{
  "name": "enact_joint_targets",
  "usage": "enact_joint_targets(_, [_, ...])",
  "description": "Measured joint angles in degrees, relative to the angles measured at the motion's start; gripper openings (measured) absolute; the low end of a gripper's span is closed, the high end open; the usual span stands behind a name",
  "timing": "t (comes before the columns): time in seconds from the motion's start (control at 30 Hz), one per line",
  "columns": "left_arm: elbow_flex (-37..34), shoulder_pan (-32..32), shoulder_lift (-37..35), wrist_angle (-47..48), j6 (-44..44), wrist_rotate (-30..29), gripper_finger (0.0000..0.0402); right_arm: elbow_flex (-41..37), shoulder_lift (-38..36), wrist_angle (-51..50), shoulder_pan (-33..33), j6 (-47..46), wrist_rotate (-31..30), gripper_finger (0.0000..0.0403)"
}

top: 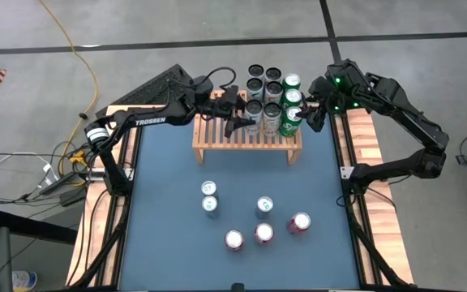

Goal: Place canned beverage on shelf
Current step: Put the white-blue soda can on the shelf aligned with the other white-blue soda can

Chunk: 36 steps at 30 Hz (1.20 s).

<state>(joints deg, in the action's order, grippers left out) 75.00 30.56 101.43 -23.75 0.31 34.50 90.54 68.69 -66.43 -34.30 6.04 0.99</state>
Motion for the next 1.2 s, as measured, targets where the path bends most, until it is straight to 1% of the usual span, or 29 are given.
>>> enact_joint_targets(0.2, [0.0, -0.17, 0.57, -1.35, -0.59, -0.26, 0.024, 0.0, 0.0, 0.0, 0.0, -0.02, 0.0, 0.024])
enact_joint_targets(0.4, [0.12, -0.25, 1.95, -3.35, -3.33, -0.54, 0.024, 0.0, 0.0, 0.0, -0.01, -0.02, 0.02, 0.024])
enact_joint_targets(0.97, [0.17, -0.31, 2.67, -4.29, -4.32, -0.17, 0.0242, 0.0, 0.0, -0.02, -0.35, -0.13, -0.09, 0.024])
enact_joint_targets(1.07, [0.17, -0.3, 2.67, -4.17, -4.7, -0.07, 0.0252, 0.0, 0.0, -0.02, -0.35, 0.02, -0.09, 0.024])
enact_joint_targets(1.2, [0.17, -0.31, 2.67, -3.99, -4.55, -0.14, 0.0277, 0.0, 0.0, -0.02, -0.35, 0.0, -0.11, 0.024])
